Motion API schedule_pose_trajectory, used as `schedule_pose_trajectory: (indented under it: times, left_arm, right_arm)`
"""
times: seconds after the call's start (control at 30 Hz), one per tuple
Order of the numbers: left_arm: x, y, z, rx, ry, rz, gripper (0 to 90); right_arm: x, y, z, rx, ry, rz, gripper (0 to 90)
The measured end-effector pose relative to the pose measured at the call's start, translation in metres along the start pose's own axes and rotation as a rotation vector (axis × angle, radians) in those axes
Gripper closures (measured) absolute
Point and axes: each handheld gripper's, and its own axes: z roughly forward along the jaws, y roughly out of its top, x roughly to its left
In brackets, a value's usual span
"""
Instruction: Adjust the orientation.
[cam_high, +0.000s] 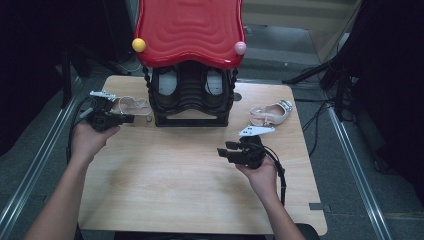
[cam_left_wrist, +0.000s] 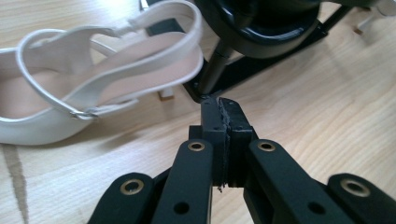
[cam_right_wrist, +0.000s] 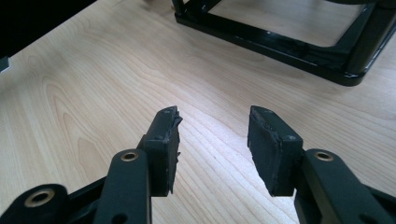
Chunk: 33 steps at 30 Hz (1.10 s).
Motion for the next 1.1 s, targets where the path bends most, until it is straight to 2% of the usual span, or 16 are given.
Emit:
schedule_pose_trajectory:
  times: [0.07,0.23,0.27,0.33,0.5,0.67,0.8,1.0,1.07,1.1]
  left_arm:
    - [0.005,0.003,0.001,-0.008,-0.008,-0.021,90.0]
    - [0.014,0.011,0.005,-0.021,0.002,-0.035,90.0]
    - [0.016,0.013,0.007,-0.029,-0.008,-0.048,90.0]
    - [0.017,0.016,0.010,-0.022,0.019,-0.043,90.0]
    - [0.023,0.024,0.017,-0.037,0.032,-0.053,90.0]
    - [0.031,0.030,0.025,-0.022,0.057,-0.052,90.0]
    - [0.037,0.032,0.032,-0.049,0.066,-0.086,90.0]
    - [0.049,0.030,0.037,-0.052,0.089,-0.120,90.0]
    - [0.052,0.031,0.036,-0.062,0.110,-0.123,90.0]
    - [0.053,0.033,0.035,-0.049,0.113,-0.130,90.0]
  right_arm:
    - [-0.001,-0.003,-0.002,-0.003,-0.005,0.006,54.6]
    - [-0.002,-0.007,-0.008,-0.008,-0.016,0.025,54.6]
    - [-0.001,-0.008,-0.009,-0.008,-0.019,0.029,54.6]
    - [-0.001,-0.010,-0.011,-0.002,-0.031,0.029,54.6]
    - [-0.001,-0.016,-0.015,-0.004,-0.045,0.044,54.6]
    - [-0.001,-0.020,-0.018,-0.004,-0.053,0.049,54.5]
    - [-0.002,-0.024,-0.021,-0.002,-0.060,0.058,54.5]
    - [-0.002,-0.026,-0.022,-0.001,-0.063,0.056,54.4]
    - [-0.002,-0.026,-0.022,0.002,-0.061,0.055,54.4]
    - [-0.002,-0.026,-0.022,0.001,-0.060,0.055,54.4]
